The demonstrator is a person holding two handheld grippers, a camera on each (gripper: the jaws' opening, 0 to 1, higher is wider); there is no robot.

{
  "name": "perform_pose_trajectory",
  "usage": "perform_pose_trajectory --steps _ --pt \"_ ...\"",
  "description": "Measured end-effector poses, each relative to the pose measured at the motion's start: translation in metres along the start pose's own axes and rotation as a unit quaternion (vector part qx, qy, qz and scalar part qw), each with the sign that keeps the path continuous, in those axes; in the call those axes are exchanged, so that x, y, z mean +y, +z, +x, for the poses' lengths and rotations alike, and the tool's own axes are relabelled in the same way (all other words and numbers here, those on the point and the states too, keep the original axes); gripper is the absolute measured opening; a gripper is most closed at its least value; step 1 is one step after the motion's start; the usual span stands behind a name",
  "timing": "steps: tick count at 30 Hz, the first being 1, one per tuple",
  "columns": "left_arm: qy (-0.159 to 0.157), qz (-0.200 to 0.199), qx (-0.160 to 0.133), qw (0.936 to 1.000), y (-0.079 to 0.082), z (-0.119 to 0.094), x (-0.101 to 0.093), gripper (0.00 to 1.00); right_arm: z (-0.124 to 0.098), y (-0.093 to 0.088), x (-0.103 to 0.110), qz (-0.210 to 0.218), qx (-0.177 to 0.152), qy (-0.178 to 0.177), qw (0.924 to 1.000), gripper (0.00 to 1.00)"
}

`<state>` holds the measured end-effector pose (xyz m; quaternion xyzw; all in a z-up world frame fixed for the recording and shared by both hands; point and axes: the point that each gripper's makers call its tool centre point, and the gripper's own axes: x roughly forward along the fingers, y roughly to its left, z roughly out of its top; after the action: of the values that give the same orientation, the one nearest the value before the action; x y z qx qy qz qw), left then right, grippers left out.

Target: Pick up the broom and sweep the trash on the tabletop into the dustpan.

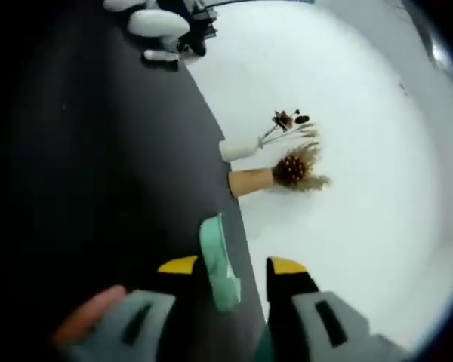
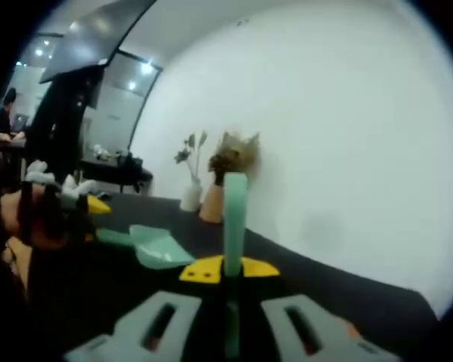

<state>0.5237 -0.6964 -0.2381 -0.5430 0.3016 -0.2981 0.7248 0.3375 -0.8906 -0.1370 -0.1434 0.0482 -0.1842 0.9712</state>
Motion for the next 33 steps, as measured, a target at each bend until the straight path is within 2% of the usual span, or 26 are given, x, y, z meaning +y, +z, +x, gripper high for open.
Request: perform_pose_trajectory --steps 2,5,7,9,11,13,16,17,19,20,22,25,26,28,30,33 --pt "-0.018 0.027 0.001 0.9995 0.007 -0.002 -0.003 0.36 0.002 0.007 0.000 -0.012 -0.011 0.015 0.9998 0.06" --pt "-0.036 0.079 -0.007 0.9962 0.020 -0.002 -0.005 0.41 0.002 0.008 0.005 -0.021 -0.012 0.031 0.9992 0.06" --pt "-0.039 0.096 -0.016 0.9945 0.028 -0.002 -0.004 0.40 0.004 0.011 0.008 -0.021 -0.010 0.040 0.9989 0.06" --pt "-0.056 0.107 -0.017 0.9926 0.032 0.001 -0.005 0.40 0.009 0.015 0.018 -0.037 -0.005 0.064 0.9972 0.06" --pt "-0.063 0.115 -0.013 0.9913 0.036 0.006 -0.001 0.39 0.019 0.021 0.024 -0.093 -0.003 0.075 0.9928 0.06" --pt "-0.087 0.120 -0.018 0.9888 0.041 0.010 -0.005 0.38 0.030 0.029 0.031 -0.129 -0.008 0.085 0.9880 0.06" --pt "-0.119 0.153 -0.020 0.9808 0.046 0.016 -0.014 0.38 0.052 0.042 0.042 -0.136 -0.020 0.111 0.9843 0.06" --pt "-0.116 0.149 -0.014 0.9819 0.045 0.019 -0.013 0.38 0.059 0.046 0.044 -0.140 -0.022 0.118 0.9829 0.06" --pt "-0.121 0.141 0.003 0.9825 0.039 0.020 -0.012 0.38 0.070 0.050 0.055 -0.156 -0.034 0.136 0.9777 0.06" --pt "-0.121 0.146 0.005 0.9818 0.039 0.021 -0.011 0.36 0.078 0.051 0.066 -0.171 -0.042 0.157 0.9718 0.06" --pt "-0.129 0.173 0.008 0.9763 0.034 0.016 -0.013 0.35 0.091 0.051 0.081 -0.186 -0.049 0.184 0.9639 0.06" --pt "-0.142 0.168 0.010 0.9754 0.034 0.015 -0.015 0.35 0.110 0.049 0.097 -0.191 -0.055 0.213 0.9566 0.06" --pt "-0.146 0.164 0.010 0.9754 0.035 0.015 -0.016 0.35 0.115 0.047 0.105 -0.196 -0.054 0.233 0.9509 0.06" --pt "-0.155 0.150 0.009 0.9765 0.037 0.014 -0.018 0.35 0.129 0.044 0.111 -0.195 -0.048 0.238 0.9503 0.06" --pt "-0.159 0.134 0.000 0.9782 0.043 0.014 -0.019 0.35 0.141 0.037 0.123 -0.223 -0.047 0.250 0.9411 0.06" --pt "-0.165 0.124 0.000 0.9785 0.044 0.014 -0.020 0.35 0.152 0.031 0.137 -0.236 -0.051 0.270 0.9319 0.06"
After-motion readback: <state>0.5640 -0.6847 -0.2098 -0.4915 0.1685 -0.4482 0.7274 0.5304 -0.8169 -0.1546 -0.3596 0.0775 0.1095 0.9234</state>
